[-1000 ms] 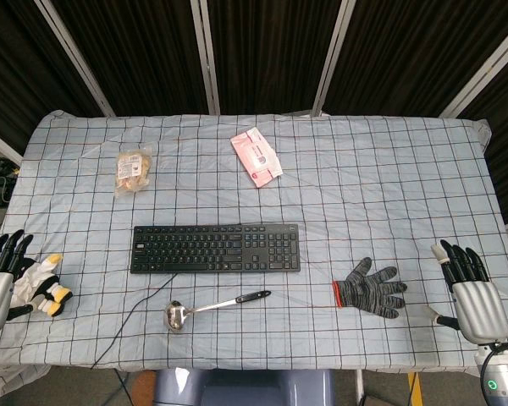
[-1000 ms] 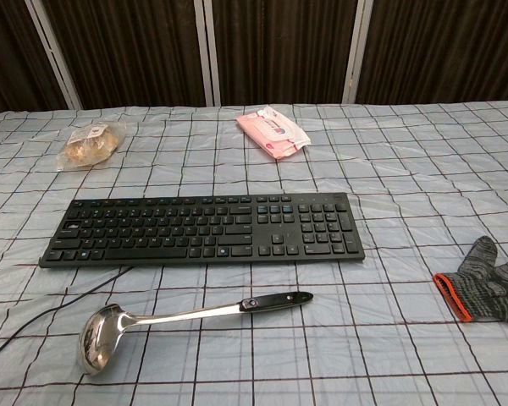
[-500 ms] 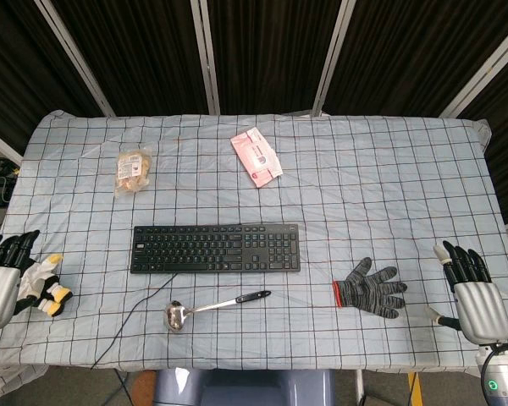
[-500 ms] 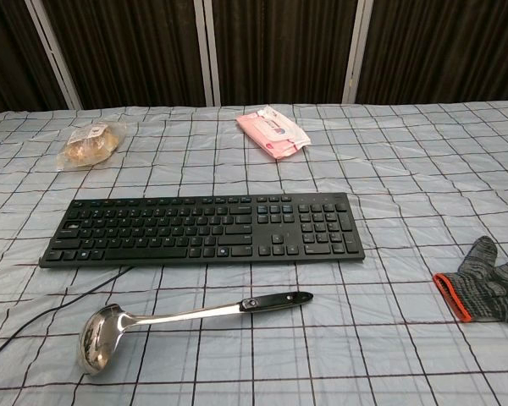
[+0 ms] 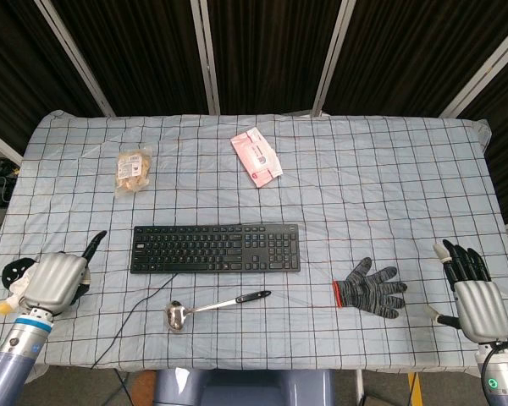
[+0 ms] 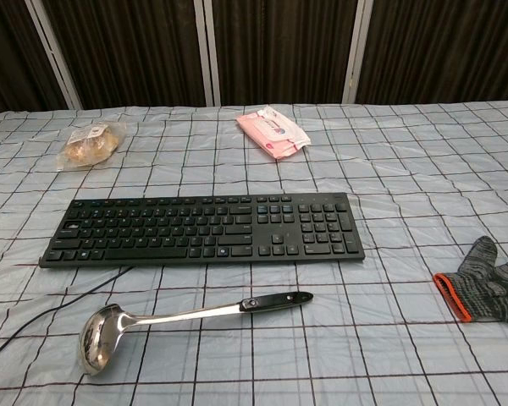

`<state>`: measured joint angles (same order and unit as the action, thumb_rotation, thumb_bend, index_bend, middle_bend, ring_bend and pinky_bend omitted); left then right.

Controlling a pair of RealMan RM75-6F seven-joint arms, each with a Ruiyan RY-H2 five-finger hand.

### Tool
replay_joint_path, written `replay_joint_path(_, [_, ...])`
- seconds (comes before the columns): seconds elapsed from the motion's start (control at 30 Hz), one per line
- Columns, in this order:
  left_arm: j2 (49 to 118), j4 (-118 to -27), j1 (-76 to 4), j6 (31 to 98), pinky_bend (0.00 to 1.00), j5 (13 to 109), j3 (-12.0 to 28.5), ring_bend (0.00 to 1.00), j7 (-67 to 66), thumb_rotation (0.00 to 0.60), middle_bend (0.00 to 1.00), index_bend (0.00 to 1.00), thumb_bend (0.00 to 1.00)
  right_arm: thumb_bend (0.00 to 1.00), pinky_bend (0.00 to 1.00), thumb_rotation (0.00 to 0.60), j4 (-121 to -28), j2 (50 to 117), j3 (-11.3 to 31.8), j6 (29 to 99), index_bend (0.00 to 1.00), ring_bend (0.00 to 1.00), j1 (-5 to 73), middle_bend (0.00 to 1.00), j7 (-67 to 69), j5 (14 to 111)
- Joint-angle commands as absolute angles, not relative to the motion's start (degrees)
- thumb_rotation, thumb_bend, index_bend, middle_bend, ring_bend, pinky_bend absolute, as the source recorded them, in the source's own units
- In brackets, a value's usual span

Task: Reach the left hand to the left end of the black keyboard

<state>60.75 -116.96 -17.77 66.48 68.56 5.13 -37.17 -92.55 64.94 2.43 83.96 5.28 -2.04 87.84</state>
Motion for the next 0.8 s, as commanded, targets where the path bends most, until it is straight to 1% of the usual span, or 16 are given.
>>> replay_joint_path(0.03, [62.03,-122.99,-26.2,60.69,0.6,53.43,6.42,0.77,-49.63,0.6,0.84,0.0,1.0,0.06,0.0,0.6,-92.77,64.7,2.56,83.88,0.03,0.0,5.21,0.0,-1.29,87.48])
replay_joint_path(0.23, [65.99,-123.37,-34.3,59.76,0.6,38.06,6.72,0.77,-57.28,0.6,0.84,0.0,1.0,0.06,0.0,0.6,-92.8,64.49,2.52,83.64,0.03,0.0,5.36,0.0,-0.3,87.7])
replay_joint_path(0.3, [67.35,-123.03,-37.43,60.36,0.6,32.7,6.95,0.77,-59.41,0.6,0.84,0.0,1.0,0.06,0.0,0.6,-92.77,64.49,2.47,83.75,0.03,0.0,5.37,0.0,-0.05,87.96])
replay_joint_path(0.47, [70.52,-121.49,-42.66,62.32,0.6,24.05,6.78,0.77,-62.17,0.6,0.84,0.0,1.0,0.06,0.0,0.6,-92.89,64.38,2.49,83.74,0.03,0.0,5.33,0.0,0.73,87.86])
replay_joint_path(0.67, [73.96,-119.18,-46.85,65.1,0.6,18.8,5.78,0.77,-63.4,0.6,0.84,0.0,1.0,0.06,0.0,0.6,-92.99,64.17,2.52,83.73,0.03,0.0,5.32,0.0,1.49,87.84])
replay_joint_path(0.8, [75.45,-118.0,-48.54,66.2,0.6,17.13,5.59,0.77,-63.06,0.6,0.84,0.0,1.0,0.06,0.0,0.6,-93.0,64.1,2.46,83.85,0.03,0.0,5.3,0.0,1.73,88.08])
